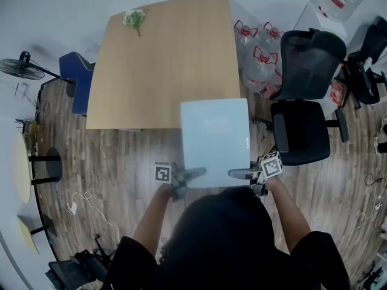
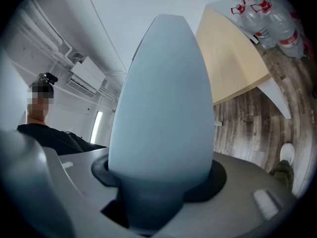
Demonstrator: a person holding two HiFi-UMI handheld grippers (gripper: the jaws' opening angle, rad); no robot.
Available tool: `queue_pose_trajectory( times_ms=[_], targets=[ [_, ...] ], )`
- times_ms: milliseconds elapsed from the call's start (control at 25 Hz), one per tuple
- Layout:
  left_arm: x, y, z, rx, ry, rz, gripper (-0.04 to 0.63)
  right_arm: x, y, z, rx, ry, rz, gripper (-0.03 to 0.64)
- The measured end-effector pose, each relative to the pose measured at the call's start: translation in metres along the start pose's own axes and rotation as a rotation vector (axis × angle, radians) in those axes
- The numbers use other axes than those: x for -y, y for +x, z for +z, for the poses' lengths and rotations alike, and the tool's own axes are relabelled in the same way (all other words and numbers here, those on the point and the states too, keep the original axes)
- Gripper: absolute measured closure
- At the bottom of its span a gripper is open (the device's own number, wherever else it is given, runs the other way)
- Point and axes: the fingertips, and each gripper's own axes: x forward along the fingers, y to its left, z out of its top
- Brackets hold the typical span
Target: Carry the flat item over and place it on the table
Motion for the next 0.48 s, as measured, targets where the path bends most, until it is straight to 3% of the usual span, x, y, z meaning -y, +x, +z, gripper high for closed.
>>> queue_pose_trajectory(
  times_ms=[200,480],
  targets=[
    [-0.031,0.008,0.041,0.051,-0.053,0.067,0.273,0.024,-0.004,0.048,-0.055,0.035,0.002,0.314],
    [-0.057,0.015,0.087,0.093,-0.113,0.132,0.265,0.042,0.002,0.100,-0.055,0.068,0.049,0.314]
  ],
)
